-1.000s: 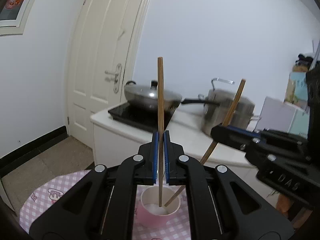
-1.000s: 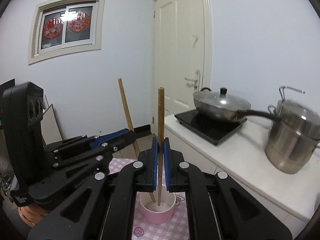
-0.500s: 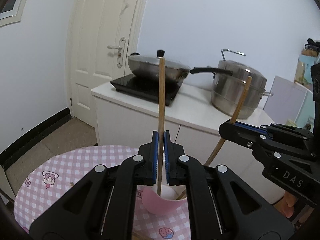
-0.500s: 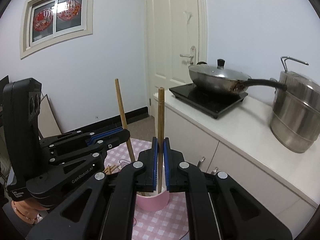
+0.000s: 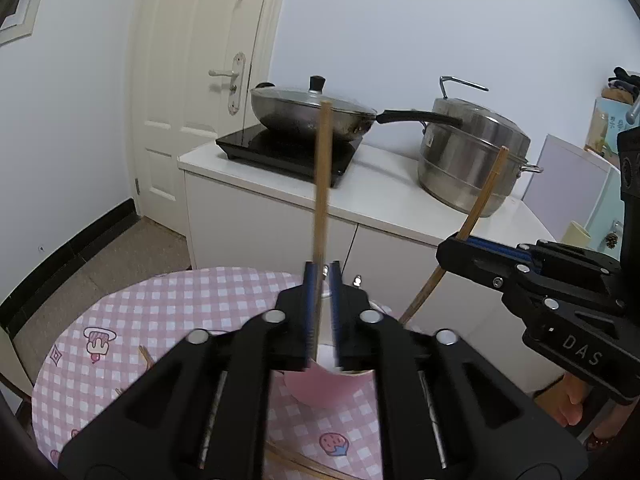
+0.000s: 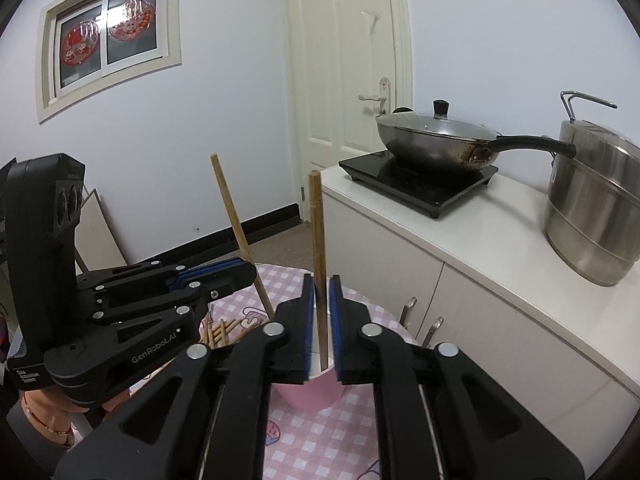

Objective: Organize utensils
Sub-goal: 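Open both tools to drop the chopsticks into the pink cup, then close the left tool on another chopstick while the right tool lowers to the pile, then close the right tool on a chopstick while the left tool lifts its chopstick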

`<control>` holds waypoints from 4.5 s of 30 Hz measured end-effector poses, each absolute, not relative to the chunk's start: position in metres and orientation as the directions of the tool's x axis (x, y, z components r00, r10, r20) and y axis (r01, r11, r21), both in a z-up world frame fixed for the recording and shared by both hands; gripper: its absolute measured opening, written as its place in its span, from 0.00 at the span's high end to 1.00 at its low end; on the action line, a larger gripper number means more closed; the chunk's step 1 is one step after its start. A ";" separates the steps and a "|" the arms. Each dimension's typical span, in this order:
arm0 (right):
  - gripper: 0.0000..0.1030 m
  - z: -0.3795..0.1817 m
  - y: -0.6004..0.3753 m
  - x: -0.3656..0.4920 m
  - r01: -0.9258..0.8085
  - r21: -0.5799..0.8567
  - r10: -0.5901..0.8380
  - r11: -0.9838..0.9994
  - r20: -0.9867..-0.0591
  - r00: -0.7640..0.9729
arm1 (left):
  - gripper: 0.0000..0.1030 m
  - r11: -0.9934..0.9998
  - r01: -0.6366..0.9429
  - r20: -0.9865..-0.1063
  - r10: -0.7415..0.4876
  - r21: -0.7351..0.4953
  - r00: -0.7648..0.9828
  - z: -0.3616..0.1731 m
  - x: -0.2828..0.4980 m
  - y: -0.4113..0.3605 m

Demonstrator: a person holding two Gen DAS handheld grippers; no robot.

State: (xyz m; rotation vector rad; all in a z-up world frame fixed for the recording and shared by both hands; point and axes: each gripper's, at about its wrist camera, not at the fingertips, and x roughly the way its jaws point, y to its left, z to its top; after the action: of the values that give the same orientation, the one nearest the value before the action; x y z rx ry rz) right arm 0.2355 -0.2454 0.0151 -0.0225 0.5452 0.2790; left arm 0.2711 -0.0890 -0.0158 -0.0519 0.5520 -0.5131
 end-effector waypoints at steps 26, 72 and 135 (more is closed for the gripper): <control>0.75 0.010 -0.227 0.195 -0.314 0.037 0.287 0.949 -0.521 0.804 | 0.38 0.926 0.351 -0.518 -0.371 -0.141 0.771 -0.004 0.218 -0.011; 0.75 -0.124 -0.136 0.237 -0.493 0.113 0.408 0.863 -0.731 0.547 | 0.66 0.964 0.014 -0.854 -0.242 -0.266 0.461 -0.152 0.302 0.052; 0.95 -0.076 -0.091 0.241 -0.573 0.145 0.506 0.807 -0.670 0.543 | 0.95 0.924 0.184 -0.696 -0.375 -0.336 0.613 -0.056 0.240 0.076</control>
State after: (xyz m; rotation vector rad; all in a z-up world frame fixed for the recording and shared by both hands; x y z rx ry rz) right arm 0.2407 -0.0911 -0.0758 -0.0955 0.7635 0.6418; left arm 0.2401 0.0760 -0.0561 -0.2417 0.8538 -0.3260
